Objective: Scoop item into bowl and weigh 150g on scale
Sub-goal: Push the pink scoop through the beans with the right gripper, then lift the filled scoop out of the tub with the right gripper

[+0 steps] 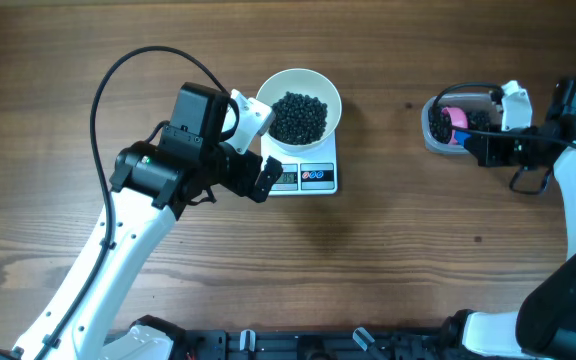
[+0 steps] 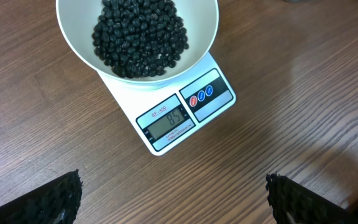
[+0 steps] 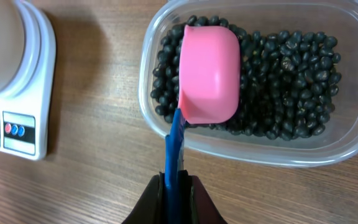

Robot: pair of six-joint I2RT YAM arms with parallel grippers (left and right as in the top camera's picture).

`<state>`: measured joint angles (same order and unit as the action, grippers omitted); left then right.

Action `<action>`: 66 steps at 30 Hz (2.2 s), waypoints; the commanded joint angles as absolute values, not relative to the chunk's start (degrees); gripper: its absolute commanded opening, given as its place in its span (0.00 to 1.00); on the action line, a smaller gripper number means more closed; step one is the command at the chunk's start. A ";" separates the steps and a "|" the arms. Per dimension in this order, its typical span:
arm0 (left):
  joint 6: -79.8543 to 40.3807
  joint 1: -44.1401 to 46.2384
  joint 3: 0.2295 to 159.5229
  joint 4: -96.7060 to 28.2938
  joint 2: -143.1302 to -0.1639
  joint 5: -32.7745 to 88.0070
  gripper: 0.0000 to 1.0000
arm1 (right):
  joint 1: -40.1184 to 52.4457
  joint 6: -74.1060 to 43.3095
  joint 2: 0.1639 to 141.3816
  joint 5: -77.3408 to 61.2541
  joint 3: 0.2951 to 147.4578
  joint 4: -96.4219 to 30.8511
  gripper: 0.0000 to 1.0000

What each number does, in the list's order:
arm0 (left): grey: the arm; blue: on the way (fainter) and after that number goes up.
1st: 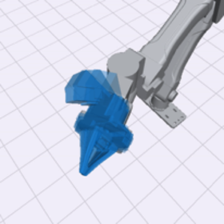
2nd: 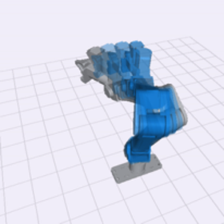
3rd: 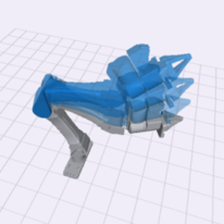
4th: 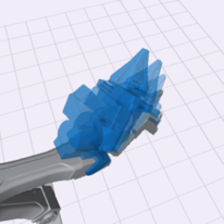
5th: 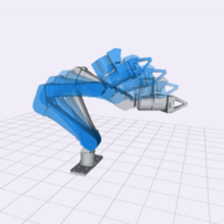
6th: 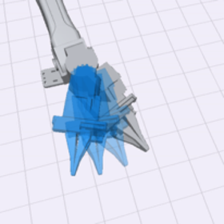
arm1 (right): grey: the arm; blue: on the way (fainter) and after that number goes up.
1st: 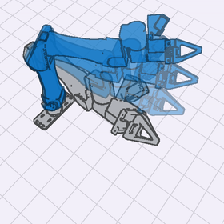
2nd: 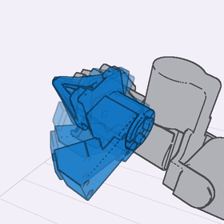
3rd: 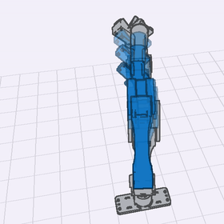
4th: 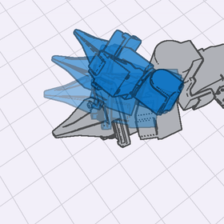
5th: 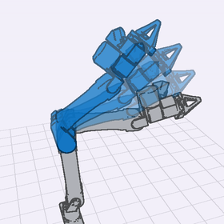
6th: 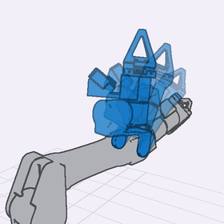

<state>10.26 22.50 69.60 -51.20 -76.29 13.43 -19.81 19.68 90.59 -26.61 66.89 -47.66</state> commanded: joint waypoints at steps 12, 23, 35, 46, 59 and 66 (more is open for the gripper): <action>11.18 22.76 70.52 -51.09 -76.07 14.35 1.00 | -23.79 16.51 91.72 -37.60 67.00 -46.78 0.04; 11.18 22.76 70.52 -51.09 -76.07 14.35 1.00 | -24.10 16.32 93.93 -36.29 67.00 -47.00 0.04; 11.18 22.76 70.52 -51.09 -76.07 14.35 1.00 | -28.16 14.87 94.30 -40.60 67.00 -46.94 0.04; 11.18 22.76 70.52 -51.09 -76.09 14.35 1.00 | -32.62 12.58 94.30 -48.14 67.00 -47.59 0.04; 11.18 22.76 70.52 -51.09 -76.07 14.35 1.00 | -39.42 0.82 94.30 -56.97 67.00 -47.90 0.04; 11.18 22.76 70.52 -51.09 -76.07 14.35 1.00 | -42.37 0.69 94.30 -69.97 67.00 -48.75 0.04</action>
<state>10.26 22.50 69.60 -51.20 -76.29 13.43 -41.43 1.67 93.67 -58.81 66.87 -48.82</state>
